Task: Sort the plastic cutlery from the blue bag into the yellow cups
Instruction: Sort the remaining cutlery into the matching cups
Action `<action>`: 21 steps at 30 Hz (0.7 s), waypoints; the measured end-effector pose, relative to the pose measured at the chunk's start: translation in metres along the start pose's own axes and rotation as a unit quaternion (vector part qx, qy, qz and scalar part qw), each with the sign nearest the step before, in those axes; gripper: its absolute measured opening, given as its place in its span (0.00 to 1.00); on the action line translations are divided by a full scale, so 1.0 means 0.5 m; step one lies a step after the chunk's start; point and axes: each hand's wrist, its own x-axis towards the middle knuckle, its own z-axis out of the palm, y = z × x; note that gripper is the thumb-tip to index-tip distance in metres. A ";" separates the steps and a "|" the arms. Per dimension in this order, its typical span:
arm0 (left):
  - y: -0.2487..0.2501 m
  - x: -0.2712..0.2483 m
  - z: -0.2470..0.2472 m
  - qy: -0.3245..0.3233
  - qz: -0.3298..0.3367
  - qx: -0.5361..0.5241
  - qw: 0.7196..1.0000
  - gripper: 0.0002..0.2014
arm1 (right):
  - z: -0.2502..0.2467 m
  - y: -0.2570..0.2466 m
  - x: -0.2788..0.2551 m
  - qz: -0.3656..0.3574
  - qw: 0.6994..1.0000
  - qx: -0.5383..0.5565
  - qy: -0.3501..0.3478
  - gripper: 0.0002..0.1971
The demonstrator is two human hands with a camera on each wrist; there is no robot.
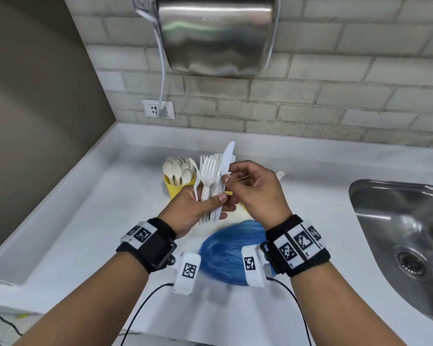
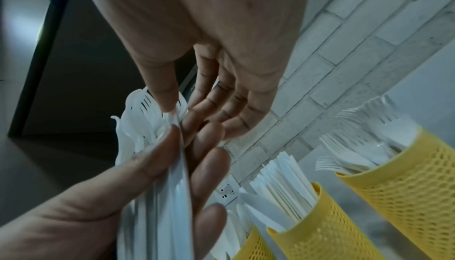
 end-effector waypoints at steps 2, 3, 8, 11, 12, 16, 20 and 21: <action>0.005 -0.002 -0.015 0.001 0.001 0.009 1.000 0.13 | 0.017 0.002 0.003 -0.024 0.999 -0.022 0.018 0.08; 0.007 -0.002 -0.022 0.000 0.002 0.013 1.000 0.12 | 0.024 0.003 0.005 -0.036 0.999 -0.027 0.026 0.09; 0.022 0.000 -0.059 -0.019 0.012 0.019 1.000 0.13 | 0.056 0.000 0.012 -0.068 0.996 0.008 0.059 0.07; 0.027 -0.004 -0.073 -0.022 0.015 0.025 0.999 0.11 | 0.068 -0.003 0.017 -0.077 0.995 0.026 0.061 0.05; 0.029 -0.006 -0.077 -0.023 0.014 0.027 0.999 0.11 | 0.073 -0.003 0.019 -0.078 0.995 0.028 0.062 0.05; 0.037 -0.005 -0.086 -0.023 0.015 0.027 0.999 0.12 | 0.084 -0.003 0.037 -0.087 0.994 0.012 0.069 0.06; 0.040 0.005 -0.099 -0.022 0.023 0.029 0.999 0.14 | 0.086 -0.007 0.052 -0.102 0.993 0.027 0.059 0.07; 0.039 0.007 -0.101 -0.019 0.024 0.027 0.999 0.14 | 0.085 -0.006 0.053 -0.104 0.992 0.032 0.059 0.07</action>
